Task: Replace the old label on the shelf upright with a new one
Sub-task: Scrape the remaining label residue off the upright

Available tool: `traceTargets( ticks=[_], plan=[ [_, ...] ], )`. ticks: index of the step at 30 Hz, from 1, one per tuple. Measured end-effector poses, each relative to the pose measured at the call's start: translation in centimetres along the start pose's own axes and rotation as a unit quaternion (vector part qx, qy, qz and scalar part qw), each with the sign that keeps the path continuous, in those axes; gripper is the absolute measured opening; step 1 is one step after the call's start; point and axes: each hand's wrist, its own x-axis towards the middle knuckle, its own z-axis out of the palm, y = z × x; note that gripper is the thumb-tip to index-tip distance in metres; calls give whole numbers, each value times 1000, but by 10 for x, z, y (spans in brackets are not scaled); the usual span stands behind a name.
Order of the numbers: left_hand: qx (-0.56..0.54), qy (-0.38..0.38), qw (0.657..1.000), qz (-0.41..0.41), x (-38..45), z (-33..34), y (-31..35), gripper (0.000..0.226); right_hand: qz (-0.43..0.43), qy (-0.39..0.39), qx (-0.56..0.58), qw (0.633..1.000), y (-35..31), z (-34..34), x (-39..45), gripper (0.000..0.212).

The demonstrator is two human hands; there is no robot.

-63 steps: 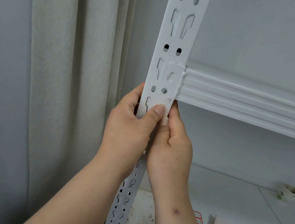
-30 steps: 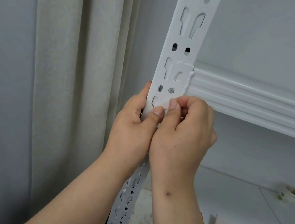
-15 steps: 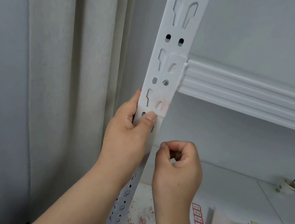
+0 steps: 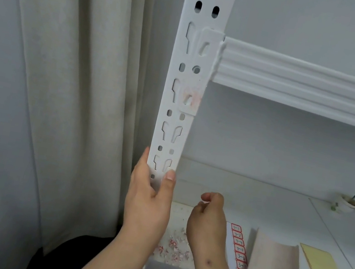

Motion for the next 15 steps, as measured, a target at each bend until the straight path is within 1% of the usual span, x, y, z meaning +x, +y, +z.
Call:
traceTargets(
  ticks=[2, 4, 5, 7, 8, 9, 10, 13, 15],
  plan=[
    [2, -3, 1000, -10, -2, -1, -1, 46, 11, -9, -26, 1000, 6, 2, 1, 13],
    [5, -4, 1000, -18, -3, -2, -1, 45, 18, -24, -53, 998, 9, 2, 0, 17],
    [6, -4, 1000, -21, -3, -2, -2, 44, 20, -35, -64, 997, 10, 2, -1, 24],
    [8, -6, 1000, -25, -2, -3, -2, 42, 16, -56, -94, 994, 11, 3, -3, 47],
    [8, -8, 1000, -27, -2, -3, -3, 41, 11, -59, -115, 992, 11, 4, -3, 54],
    [8, -11, 1000, -28, -2, -3, -3, 41, 5, -56, -129, 990, 12, 5, -3, 57],
    [7, -13, 999, -28, -1, -4, -3, 40, 1, -49, -136, 989, 12, 5, -3, 54],
    [0, -19, 1000, -23, -1, -5, -2, 41, -10, -25, -141, 990, 12, 2, -1, 28],
    [-7, -22, 1000, -21, -1, -5, -2, 42, -11, -16, -124, 992, 9, 0, -2, 21]
  ],
)
